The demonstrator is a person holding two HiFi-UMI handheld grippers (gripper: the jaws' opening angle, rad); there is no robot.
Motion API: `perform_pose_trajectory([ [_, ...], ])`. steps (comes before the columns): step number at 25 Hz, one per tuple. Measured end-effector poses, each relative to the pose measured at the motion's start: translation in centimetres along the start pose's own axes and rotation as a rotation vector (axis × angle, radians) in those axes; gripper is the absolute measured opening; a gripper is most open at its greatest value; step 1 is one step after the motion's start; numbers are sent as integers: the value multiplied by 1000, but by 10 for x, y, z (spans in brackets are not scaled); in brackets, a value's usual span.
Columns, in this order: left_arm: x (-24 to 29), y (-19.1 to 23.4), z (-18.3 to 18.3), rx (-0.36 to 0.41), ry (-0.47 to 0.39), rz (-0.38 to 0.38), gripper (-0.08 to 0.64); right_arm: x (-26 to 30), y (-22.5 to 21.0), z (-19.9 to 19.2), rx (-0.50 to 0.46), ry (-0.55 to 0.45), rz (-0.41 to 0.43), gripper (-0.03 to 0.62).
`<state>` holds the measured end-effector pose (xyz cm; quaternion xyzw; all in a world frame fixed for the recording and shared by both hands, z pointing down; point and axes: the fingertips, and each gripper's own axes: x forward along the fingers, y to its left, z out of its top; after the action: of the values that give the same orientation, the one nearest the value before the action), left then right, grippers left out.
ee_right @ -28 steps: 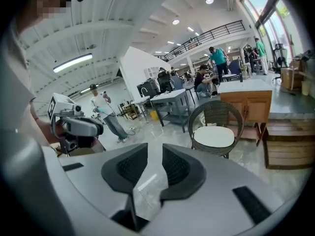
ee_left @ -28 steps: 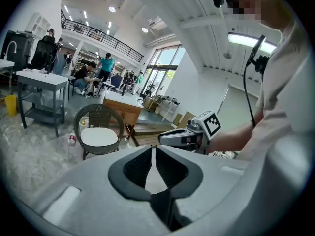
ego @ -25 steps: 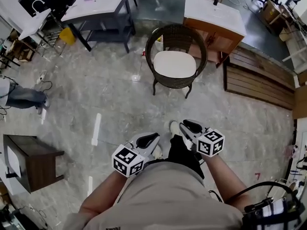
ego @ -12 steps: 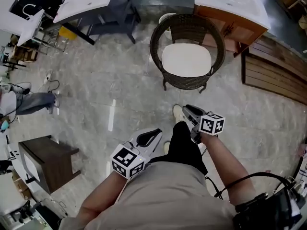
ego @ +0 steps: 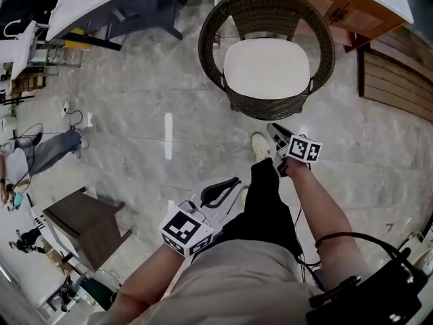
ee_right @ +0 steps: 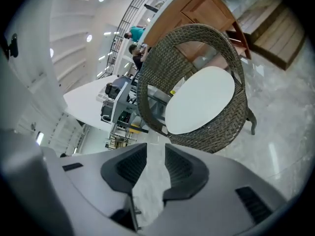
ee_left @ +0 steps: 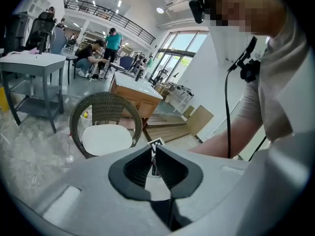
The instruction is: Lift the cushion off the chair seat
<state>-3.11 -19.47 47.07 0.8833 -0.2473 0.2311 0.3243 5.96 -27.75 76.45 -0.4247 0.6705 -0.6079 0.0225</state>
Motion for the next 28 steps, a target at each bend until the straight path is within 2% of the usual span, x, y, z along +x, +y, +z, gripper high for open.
perform_pose_trajectory([
  [7, 51, 32, 6, 17, 67, -29, 9, 54, -73, 21, 169, -28, -30, 124],
  [11, 74, 49, 7, -16, 76, -29, 9, 79, -117, 28, 263, -77, -68, 140],
  [16, 96, 61, 13, -44, 61, -20, 9, 97, -149, 39, 363, -137, -90, 156],
  [23, 99, 81, 8, -78, 72, 7, 9, 122, -170, 48, 413, -152, -125, 204],
  [26, 100, 89, 3, -90, 89, 26, 9, 128, -177, 54, 434, -170, -133, 202],
  [28, 102, 92, 1, -113, 86, 24, 9, 130, -182, 59, 446, -177, -139, 179],
])
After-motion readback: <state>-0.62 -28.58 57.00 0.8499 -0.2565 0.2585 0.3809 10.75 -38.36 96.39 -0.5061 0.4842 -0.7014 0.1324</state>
